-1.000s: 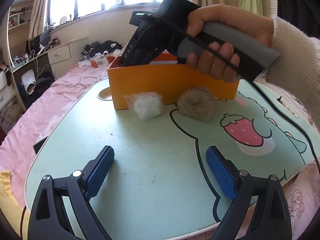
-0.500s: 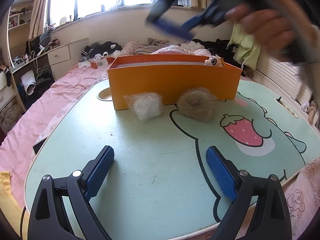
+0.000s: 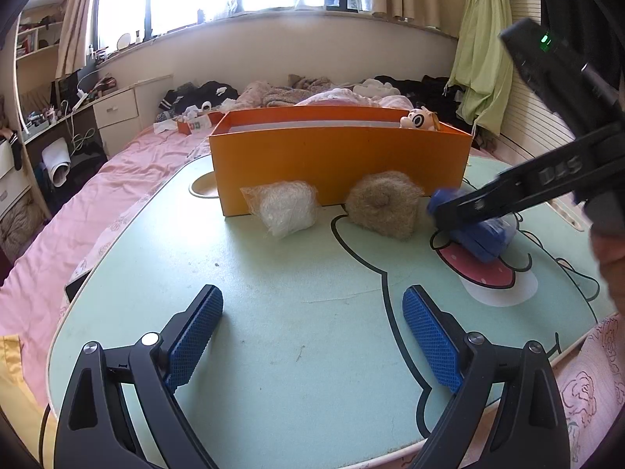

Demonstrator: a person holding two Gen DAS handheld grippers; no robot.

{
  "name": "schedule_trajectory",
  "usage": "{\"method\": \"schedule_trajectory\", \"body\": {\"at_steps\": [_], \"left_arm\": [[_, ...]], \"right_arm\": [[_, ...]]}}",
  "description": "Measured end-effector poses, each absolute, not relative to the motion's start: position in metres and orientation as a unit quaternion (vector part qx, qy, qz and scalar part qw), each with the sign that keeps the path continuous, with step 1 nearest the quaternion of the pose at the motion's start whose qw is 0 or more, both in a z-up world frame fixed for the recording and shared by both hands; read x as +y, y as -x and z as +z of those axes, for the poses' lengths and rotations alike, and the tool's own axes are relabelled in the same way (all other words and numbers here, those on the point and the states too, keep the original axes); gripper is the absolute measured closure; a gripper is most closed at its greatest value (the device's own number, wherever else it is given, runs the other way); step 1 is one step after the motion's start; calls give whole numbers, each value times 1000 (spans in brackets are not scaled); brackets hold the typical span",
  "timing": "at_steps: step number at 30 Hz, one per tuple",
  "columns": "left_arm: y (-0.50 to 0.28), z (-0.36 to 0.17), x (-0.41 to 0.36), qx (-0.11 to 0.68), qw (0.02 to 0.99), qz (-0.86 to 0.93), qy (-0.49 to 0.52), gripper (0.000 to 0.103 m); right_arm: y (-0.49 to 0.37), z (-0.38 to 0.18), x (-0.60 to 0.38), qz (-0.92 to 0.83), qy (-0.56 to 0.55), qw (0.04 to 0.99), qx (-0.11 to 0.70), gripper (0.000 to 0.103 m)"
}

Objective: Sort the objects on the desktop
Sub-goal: 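Grasp the blue tin with the right tool and place it on the table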

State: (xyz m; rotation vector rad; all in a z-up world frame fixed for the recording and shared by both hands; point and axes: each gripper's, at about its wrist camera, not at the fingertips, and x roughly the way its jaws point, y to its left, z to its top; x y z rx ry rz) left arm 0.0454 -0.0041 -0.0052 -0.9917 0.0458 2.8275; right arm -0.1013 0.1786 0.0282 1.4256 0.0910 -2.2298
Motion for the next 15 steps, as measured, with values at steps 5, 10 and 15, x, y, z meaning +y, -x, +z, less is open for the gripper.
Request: {"method": "schedule_trajectory", "body": {"at_steps": [5,10,15], "left_arm": [[-45,-5,-4,15,73,941,330,10],[-46,-4,-3,14,74,941,330,10],[-36,10,-13,-14,73,936,344,10]], "right_arm": [[94,32,178,-833,-492,252,10,24],[63,32,187,-845,-470,253,21,16],[39,21,193,-861,-452,223,70,12]]}}
